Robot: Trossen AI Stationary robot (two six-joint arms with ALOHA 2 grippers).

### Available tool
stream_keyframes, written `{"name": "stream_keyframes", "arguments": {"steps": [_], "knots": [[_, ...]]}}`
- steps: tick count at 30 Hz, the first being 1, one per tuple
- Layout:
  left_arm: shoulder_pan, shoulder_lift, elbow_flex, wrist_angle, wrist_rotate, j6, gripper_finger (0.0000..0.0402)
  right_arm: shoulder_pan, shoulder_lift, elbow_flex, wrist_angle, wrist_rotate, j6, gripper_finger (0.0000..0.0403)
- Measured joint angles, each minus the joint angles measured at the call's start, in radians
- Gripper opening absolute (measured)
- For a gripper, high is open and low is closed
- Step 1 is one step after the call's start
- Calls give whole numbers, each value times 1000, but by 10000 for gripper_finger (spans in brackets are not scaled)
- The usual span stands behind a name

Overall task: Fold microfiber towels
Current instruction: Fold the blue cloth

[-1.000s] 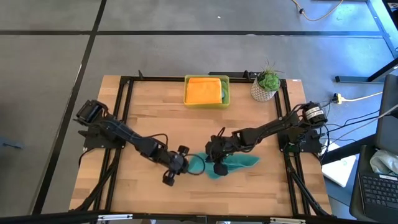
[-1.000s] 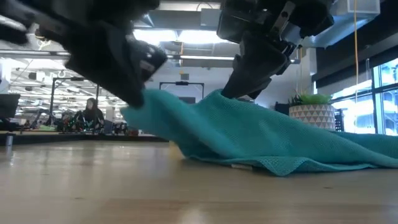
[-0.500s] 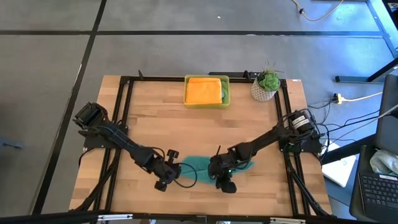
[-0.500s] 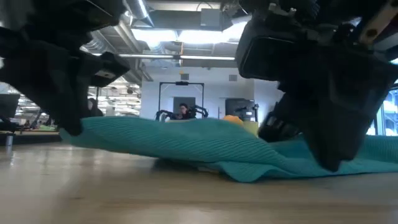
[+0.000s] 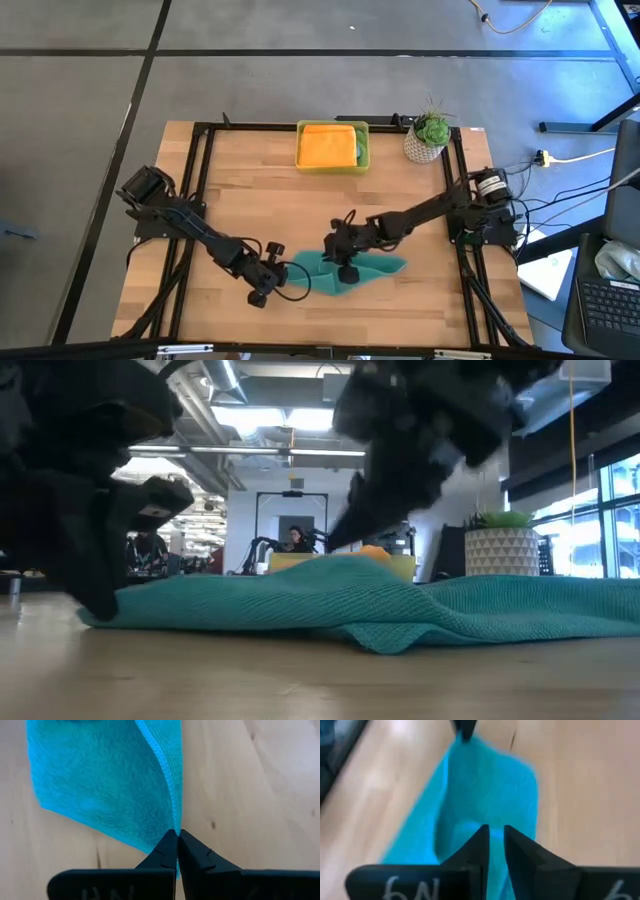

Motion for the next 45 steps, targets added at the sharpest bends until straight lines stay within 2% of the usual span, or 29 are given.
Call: {"name": "stream_keyframes", "arguments": {"steps": [5, 11, 20, 24, 31, 45], "knots": [[-1, 4, -6, 0, -2, 0, 0, -15, 66, -1, -9, -68, -78, 59], [1, 4, -6, -1, -2, 3, 0, -22, 81, -1, 7, 27, -106, 66], [2, 4, -6, 0, -3, 3, 0, -37, 81, -1, 66, 35, -102, 150], [2, 4, -6, 2, -3, 3, 0, -36, 82, -1, 60, 34, -77, 165], [2, 4, -5, 6, -3, 0, 0, -36, 114, -2, 66, 27, -76, 146], [0, 3, -38, 34, -7, -68, 0, -34, 119, -1, 71, -1, -78, 62]]}}
